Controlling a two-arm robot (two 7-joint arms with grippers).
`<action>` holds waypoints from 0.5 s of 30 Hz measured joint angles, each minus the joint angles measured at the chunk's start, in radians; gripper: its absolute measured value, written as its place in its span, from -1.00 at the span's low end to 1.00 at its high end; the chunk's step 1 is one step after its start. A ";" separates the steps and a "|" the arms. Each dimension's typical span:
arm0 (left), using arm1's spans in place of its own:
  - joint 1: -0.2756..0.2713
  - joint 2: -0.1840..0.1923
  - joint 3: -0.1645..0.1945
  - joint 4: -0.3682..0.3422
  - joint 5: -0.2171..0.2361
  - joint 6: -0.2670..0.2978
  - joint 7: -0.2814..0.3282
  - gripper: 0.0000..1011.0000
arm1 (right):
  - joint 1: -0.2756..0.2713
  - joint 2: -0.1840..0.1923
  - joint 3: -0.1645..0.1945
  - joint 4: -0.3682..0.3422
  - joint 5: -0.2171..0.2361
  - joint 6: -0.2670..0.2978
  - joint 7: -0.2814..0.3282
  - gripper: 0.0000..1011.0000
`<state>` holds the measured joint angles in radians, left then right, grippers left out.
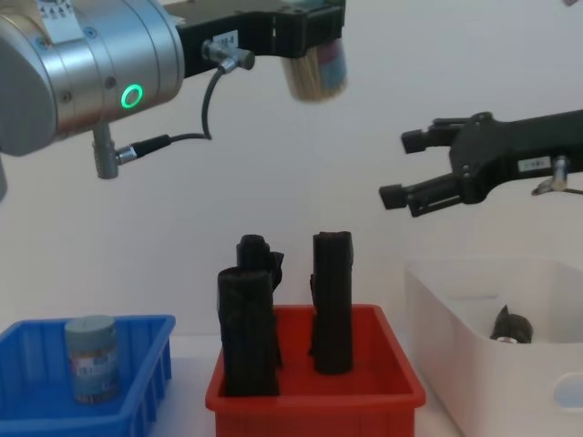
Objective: Pick the cotton swabs from the blue box and place them into the white box.
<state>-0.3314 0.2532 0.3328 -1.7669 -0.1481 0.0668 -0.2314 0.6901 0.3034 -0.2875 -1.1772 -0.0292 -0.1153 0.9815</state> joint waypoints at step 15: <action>0.011 -0.021 0.018 0.032 -0.028 0.000 -0.003 0.33 | 0.025 -0.018 -0.041 0.040 -0.058 -0.124 0.033 0.98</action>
<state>-0.3202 0.2320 0.3504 -1.7344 -0.1765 0.0664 -0.2341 0.7154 0.2854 -0.3280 -1.1375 -0.0870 -0.2392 1.0144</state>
